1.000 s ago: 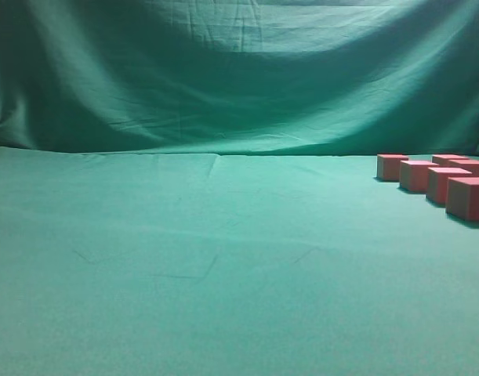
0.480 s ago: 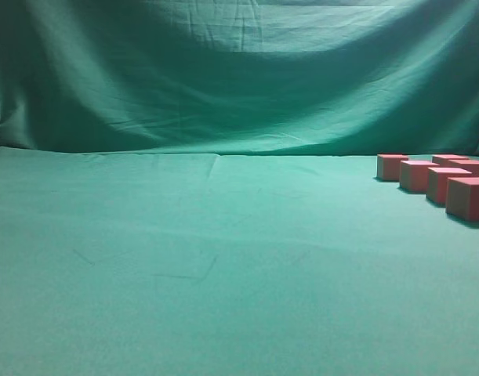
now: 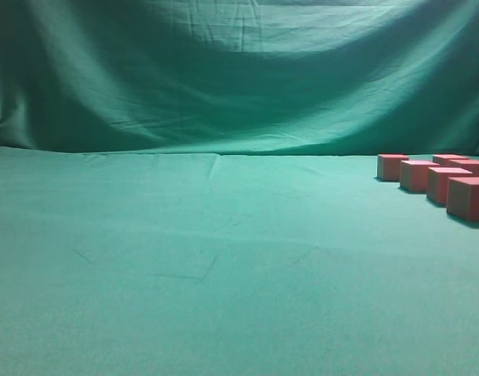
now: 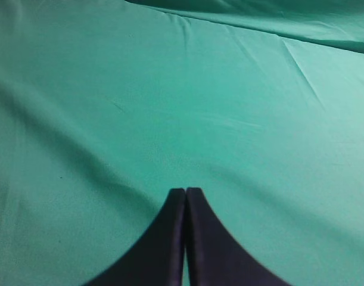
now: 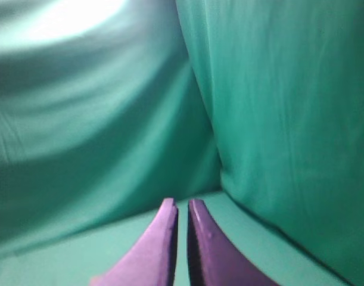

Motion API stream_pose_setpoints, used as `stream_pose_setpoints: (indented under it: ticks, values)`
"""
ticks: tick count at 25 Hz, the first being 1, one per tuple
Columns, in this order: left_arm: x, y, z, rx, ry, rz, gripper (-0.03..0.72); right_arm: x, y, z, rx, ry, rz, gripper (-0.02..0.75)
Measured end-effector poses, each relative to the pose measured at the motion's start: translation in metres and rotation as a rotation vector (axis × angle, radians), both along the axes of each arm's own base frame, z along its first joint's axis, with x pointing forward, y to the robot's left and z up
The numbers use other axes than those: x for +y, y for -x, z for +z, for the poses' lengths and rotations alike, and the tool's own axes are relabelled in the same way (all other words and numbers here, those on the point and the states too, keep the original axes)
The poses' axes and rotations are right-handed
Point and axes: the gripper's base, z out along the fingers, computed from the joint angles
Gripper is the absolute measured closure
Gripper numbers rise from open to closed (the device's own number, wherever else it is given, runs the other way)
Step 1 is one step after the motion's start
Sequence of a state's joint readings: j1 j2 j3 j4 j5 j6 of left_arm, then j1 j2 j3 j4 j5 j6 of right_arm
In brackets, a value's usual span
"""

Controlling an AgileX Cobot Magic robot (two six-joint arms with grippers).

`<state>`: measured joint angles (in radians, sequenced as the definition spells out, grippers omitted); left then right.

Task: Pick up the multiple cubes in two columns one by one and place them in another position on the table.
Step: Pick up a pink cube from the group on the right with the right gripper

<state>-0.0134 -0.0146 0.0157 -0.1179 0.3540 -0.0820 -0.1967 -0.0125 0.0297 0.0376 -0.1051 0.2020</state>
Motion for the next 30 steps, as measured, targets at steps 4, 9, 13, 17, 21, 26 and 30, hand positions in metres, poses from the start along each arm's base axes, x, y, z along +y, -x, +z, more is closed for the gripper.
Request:
stream_pose_setpoints:
  ticks: [4,9,13,17,21,26,30]
  values:
    - [0.000,0.000,0.000,0.000,0.000,0.000,0.688,0.001,0.002,0.014,0.036,-0.014,0.005,0.689]
    - [0.000,0.000,0.000,0.000,0.000,0.000,0.688,-0.001,-0.010,0.042,0.307,0.006,0.015,0.689]
    - [0.000,0.000,0.000,0.000,0.000,0.000,0.688,0.004,-0.030,0.040,0.545,-0.040,0.121,0.689]
    - [0.000,0.000,0.000,0.000,0.000,0.000,0.688,0.018,-0.046,0.035,0.851,-0.023,0.285,0.689]
    - [0.000,0.000,0.000,0.000,0.000,0.000,0.688,0.033,-0.063,0.037,1.105,0.036,0.449,0.738]
    - [0.000,0.000,0.000,0.000,0.000,0.000,0.688,0.051,-0.091,0.041,1.305,0.071,0.564,0.738]
    - [0.000,0.000,0.000,0.000,0.000,0.000,0.688,0.067,-0.116,0.044,1.364,0.076,0.601,0.738]
